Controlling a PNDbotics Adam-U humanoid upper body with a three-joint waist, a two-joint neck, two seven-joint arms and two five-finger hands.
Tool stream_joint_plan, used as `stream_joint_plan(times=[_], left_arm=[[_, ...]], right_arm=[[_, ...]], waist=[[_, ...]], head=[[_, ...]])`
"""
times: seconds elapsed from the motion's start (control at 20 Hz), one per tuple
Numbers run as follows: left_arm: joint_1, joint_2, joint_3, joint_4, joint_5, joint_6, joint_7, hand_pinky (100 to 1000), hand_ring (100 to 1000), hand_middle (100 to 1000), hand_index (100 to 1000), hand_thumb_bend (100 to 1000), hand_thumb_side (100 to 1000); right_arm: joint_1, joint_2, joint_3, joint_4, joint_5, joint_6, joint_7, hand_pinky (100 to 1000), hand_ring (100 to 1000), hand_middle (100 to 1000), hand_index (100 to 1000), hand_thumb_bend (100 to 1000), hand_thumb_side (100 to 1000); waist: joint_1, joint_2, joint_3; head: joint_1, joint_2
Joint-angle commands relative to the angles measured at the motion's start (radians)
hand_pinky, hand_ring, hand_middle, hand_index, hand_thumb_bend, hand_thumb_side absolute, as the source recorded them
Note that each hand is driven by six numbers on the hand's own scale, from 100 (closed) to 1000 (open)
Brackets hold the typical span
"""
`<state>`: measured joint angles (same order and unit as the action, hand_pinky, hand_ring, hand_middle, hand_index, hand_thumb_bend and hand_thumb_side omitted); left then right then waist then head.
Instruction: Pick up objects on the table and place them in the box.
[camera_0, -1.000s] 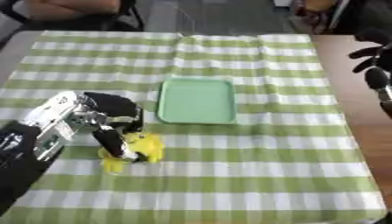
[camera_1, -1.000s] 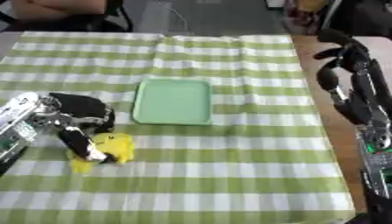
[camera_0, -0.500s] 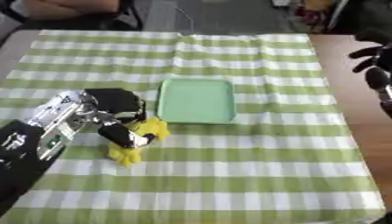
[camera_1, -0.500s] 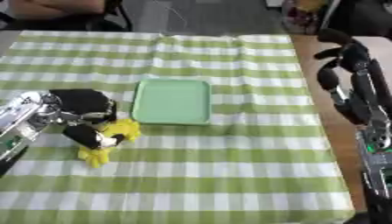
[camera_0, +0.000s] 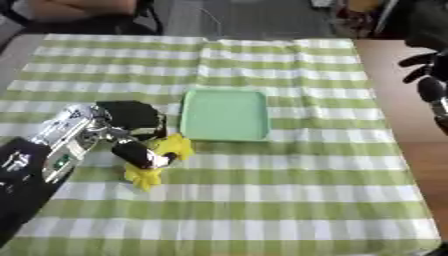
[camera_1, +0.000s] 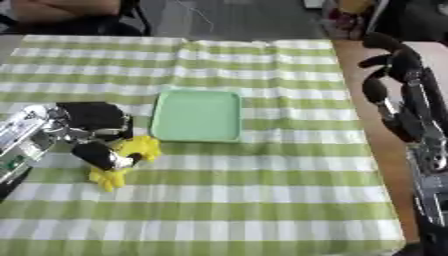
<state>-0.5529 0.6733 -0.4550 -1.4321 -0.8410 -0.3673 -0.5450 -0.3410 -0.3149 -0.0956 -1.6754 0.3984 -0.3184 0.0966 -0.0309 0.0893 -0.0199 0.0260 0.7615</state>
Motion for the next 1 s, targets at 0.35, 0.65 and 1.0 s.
stream_joint_plan(times=[0.35, 0.65, 1.0], left_arm=[[-0.081, 0.037, 0.057, -0.111, -0.084, 0.036, 0.043, 200, 100, 100, 206, 100, 268], [-0.099, 0.03, 0.056, -0.121, -0.101, 0.036, 0.036, 209, 100, 100, 211, 100, 269], [-0.124, 0.006, 0.056, -0.096, -0.115, 0.035, 0.023, 216, 100, 100, 216, 100, 273]], right_arm=[[-0.015, -0.009, -0.008, -0.01, -0.002, -0.001, -0.003, 512, 671, 797, 925, 692, 975], [-0.015, -0.009, -0.008, -0.01, -0.002, -0.001, -0.004, 512, 671, 797, 925, 692, 977], [-0.014, -0.008, -0.009, -0.011, -0.002, -0.001, -0.005, 512, 671, 797, 925, 692, 978]], waist=[[0.003, -0.016, 0.004], [0.003, -0.016, 0.003], [0.003, -0.017, 0.002]], head=[[-0.004, -0.008], [-0.004, -0.009], [-0.002, -0.008]])
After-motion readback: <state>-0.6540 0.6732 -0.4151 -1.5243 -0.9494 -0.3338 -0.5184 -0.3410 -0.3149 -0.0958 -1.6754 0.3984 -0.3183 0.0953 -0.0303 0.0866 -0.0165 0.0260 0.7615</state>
